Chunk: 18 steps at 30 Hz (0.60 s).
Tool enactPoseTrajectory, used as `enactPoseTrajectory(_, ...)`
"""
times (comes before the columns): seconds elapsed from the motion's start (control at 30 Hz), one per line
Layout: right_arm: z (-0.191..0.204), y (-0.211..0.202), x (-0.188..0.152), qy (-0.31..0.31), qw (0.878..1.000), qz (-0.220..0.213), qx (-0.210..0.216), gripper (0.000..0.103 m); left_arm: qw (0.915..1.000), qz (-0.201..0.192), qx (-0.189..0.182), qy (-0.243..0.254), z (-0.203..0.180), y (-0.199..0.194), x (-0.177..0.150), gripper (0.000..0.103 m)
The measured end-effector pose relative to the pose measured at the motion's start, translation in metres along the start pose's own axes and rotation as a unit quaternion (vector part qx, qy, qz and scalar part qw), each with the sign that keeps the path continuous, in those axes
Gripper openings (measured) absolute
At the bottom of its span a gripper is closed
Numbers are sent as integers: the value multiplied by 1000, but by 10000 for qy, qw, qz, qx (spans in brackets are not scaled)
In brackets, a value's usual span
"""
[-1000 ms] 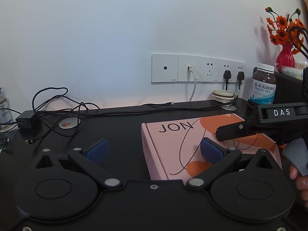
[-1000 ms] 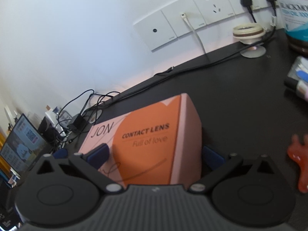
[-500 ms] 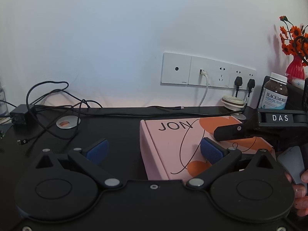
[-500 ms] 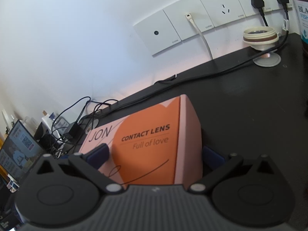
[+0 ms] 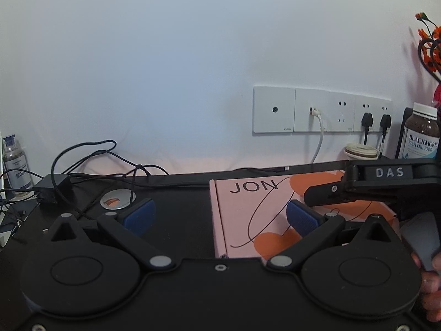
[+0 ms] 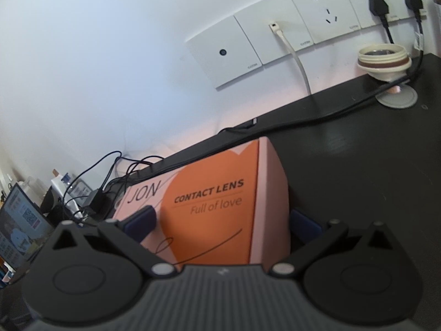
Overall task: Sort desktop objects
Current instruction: 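Press the closed JON box lid flat with the right gripper, then pull the right gripper back away from the closed pink box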
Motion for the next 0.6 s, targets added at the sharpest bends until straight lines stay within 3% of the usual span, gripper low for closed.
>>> enactPoseTrajectory(0.1,3,1,10,-425,9986,-203,-255,102,10000,-78,-7,19,-1,-6,1,103)
enactPoseTrajectory(0.23,5,-2,14,-544,9974,-192,-437,102,10000,-83,-21,4,-1,-18,2,103)
enactPoseTrajectory(0.43,19,-55,9,-1060,9915,-684,-325,102,9998,-185,-116,-2,-3,-52,-2,103)
enactPoseTrajectory(0.6,22,-93,-19,-1395,9862,-716,-538,102,9990,-304,-292,178,-15,-90,-15,103)
Point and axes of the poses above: each gripper's, at about its wrist camera, not at the fingertips, and y roughly the way its jaws point, z to its left, x to its top, the point moved 10 cm from there along y, roughly the way its jaws point, and after that the axes turned 1 degree about -z, right-handed, at the moved point
